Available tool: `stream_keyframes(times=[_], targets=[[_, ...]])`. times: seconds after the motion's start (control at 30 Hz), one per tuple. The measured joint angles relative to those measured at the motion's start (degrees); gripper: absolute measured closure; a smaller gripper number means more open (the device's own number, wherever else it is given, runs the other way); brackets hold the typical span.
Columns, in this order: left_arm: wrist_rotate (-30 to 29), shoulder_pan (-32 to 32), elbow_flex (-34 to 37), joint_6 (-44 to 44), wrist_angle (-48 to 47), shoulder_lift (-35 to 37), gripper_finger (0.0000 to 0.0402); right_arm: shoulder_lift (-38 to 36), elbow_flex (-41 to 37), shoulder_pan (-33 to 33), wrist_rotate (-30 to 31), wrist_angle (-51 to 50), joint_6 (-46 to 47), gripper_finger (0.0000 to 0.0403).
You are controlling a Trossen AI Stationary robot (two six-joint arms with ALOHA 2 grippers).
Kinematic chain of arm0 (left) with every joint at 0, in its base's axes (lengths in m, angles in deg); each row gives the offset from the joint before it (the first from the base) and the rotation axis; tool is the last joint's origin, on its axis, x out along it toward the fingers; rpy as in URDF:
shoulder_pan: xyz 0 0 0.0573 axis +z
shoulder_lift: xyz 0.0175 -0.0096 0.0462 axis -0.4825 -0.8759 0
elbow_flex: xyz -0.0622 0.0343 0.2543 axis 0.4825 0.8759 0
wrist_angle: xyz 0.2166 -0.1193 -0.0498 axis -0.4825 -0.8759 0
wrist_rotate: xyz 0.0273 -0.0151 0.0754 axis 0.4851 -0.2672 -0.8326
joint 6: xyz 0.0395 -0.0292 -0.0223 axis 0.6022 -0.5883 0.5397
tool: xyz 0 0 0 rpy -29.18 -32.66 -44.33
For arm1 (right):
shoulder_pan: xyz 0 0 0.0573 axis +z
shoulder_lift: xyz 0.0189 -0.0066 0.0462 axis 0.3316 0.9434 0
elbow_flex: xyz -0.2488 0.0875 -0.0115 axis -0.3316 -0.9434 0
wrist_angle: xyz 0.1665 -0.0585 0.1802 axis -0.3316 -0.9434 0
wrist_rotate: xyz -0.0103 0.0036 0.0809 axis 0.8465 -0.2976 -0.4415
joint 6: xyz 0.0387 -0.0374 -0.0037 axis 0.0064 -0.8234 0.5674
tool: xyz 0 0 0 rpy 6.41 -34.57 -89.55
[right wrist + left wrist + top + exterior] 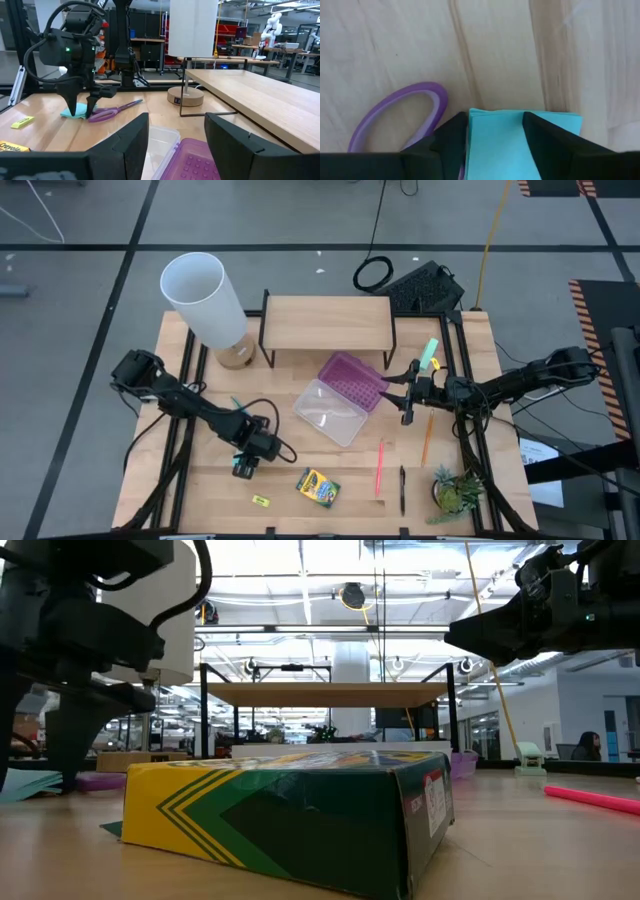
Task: Pack school essentials
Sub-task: Put the sticky note into the supply box
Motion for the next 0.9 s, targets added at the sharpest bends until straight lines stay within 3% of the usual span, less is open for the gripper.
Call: stream_keyframes(times=[0.37, 0.5, 0.67, 0.77, 0.9], targets=[[2.0, -0.4, -0.1, -1.3, -0.4, -0.8, 0.0379, 0.0, 0.0, 0.0, 0.0, 0.0, 0.0, 0.0218], [1.6, 0.2, -3.0, -1.9, -4.1, -0.9, 0.0378, 0.0, 0.0, 0.0, 0.0, 0.0, 0.6, 0.0218], [-7.5, 1.6, -10.5, 0.3, -9.8, 1.0, 0.0352, 0.0, 0.0, 0.0, 0.0, 0.0, 1.9, 0.0218], [-10.7, 3.9, -15.4, 1.8, -13.6, 2.6, 0.0357, 0.0, 0.0, 0.0, 0.0, -0.3, 2.7, 0.0218], [-16.8, 8.4, -21.5, 2.0, -11.1, 5.2, 0.0373, 0.0, 0.0, 0.1, 0.0, -0.3, 3.7, 0.0218]])
